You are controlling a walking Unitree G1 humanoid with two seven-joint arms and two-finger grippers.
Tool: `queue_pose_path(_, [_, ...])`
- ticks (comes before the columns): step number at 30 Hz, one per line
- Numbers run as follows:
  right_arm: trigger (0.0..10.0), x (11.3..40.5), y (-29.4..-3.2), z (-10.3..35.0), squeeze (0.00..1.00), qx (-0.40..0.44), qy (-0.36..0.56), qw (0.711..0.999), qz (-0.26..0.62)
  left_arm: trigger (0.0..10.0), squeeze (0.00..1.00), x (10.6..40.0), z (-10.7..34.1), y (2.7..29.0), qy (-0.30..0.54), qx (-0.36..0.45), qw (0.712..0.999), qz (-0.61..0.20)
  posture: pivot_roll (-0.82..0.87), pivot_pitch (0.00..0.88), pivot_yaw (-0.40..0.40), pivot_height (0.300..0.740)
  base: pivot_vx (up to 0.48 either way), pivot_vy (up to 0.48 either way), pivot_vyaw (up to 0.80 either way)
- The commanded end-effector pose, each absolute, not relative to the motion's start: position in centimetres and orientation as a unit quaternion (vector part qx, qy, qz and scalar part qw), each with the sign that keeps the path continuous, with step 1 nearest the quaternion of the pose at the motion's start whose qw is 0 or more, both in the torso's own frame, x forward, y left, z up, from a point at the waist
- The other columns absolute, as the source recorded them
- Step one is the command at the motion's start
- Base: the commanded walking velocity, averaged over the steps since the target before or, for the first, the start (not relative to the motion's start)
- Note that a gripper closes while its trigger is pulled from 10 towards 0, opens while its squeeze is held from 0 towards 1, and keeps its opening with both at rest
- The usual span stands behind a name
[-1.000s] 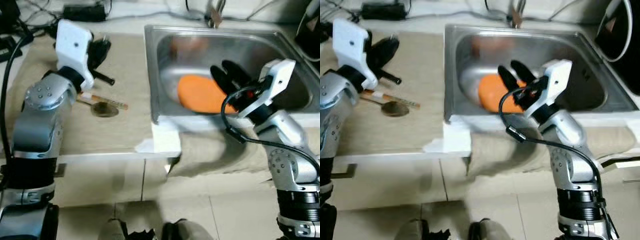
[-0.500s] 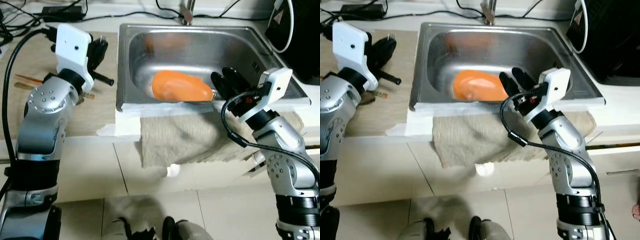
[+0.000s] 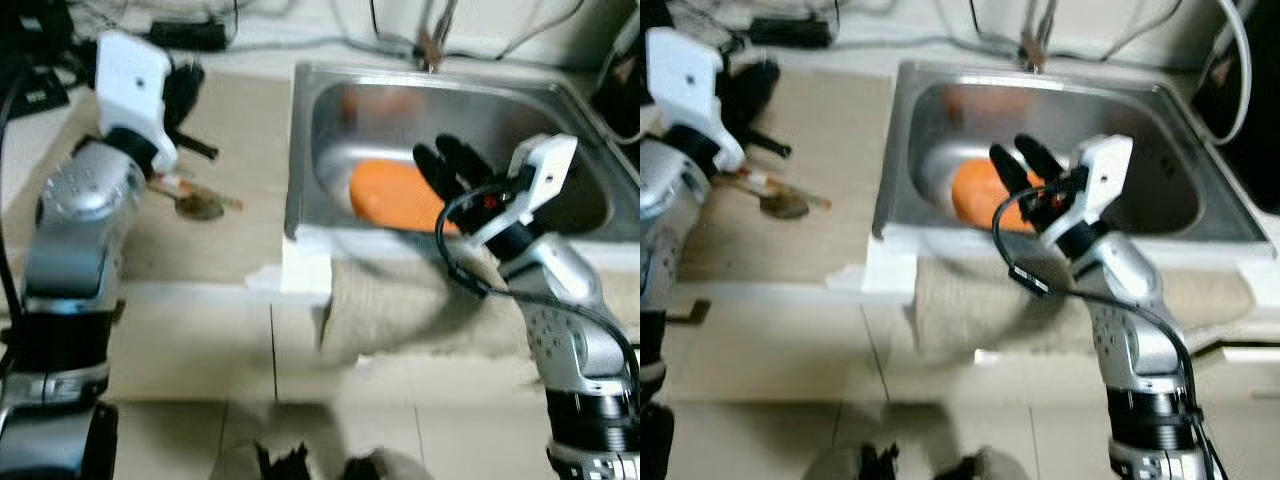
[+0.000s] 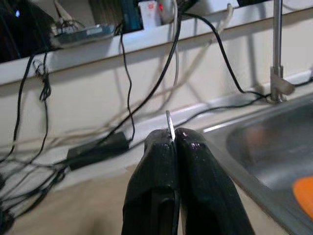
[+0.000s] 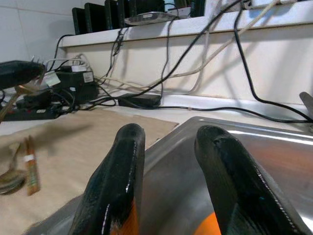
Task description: Kitchen organization
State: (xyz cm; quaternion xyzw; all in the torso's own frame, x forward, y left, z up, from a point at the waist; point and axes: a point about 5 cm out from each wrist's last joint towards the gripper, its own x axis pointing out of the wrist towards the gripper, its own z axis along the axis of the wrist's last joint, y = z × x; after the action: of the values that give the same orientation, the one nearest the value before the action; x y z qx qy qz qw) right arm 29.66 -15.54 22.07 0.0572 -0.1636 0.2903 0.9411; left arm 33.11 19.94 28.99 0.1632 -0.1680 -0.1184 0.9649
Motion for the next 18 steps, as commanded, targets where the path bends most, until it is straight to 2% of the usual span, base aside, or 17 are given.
queue_pose_path(1, [10.0, 29.4, -16.4, 22.1, 0.0, 0.052, -0.164, 0.944, 0.28, 10.0, 0.0, 33.2, 29.4, 19.0, -0.178, 0.169, 0.96, -0.138, -0.16, 0.144, -0.058, 0.74, 0.386, 0.0, 0.0])
queue_pose_path(6, [10.0, 29.4, -16.6, 22.1, 0.0, 0.054, -0.165, 0.945, 0.278, 10.0, 0.0, 33.3, 29.3, 18.7, -0.177, 0.174, 0.958, -0.145, -0.16, 0.146, -0.056, 0.74, 0.385, 0.0, 0.0])
queue_pose_path(9, [10.0, 29.4, -16.6, 22.2, 0.0, 0.053, -0.165, 0.945, 0.279, 10.0, 0.0, 33.3, 29.0, 18.2, -0.164, 0.166, 0.958, -0.168, -0.17, 0.147, -0.053, 0.74, 0.0, 0.0, 0.0])
queue_pose_path(12, [10.0, 28.9, -16.7, 22.3, 0.0, 0.073, -0.169, 0.935, 0.304, 10.0, 0.0, 32.8, 29.7, 17.8, -0.174, 0.107, 0.956, -0.212, -0.17, 0.147, -0.05, 0.74, 0.0, 0.0, 0.0])
queue_pose_path(18, [10.0, 28.3, -16.5, 22.5, 0.0, 0.078, -0.166, 0.92, 0.346, 10.0, 0.0, 32.2, 30.8, 17.9, -0.185, 0.09, 0.947, -0.248, -0.16, 0.154, -0.052, 0.74, 0.0, 0.0, 0.0])
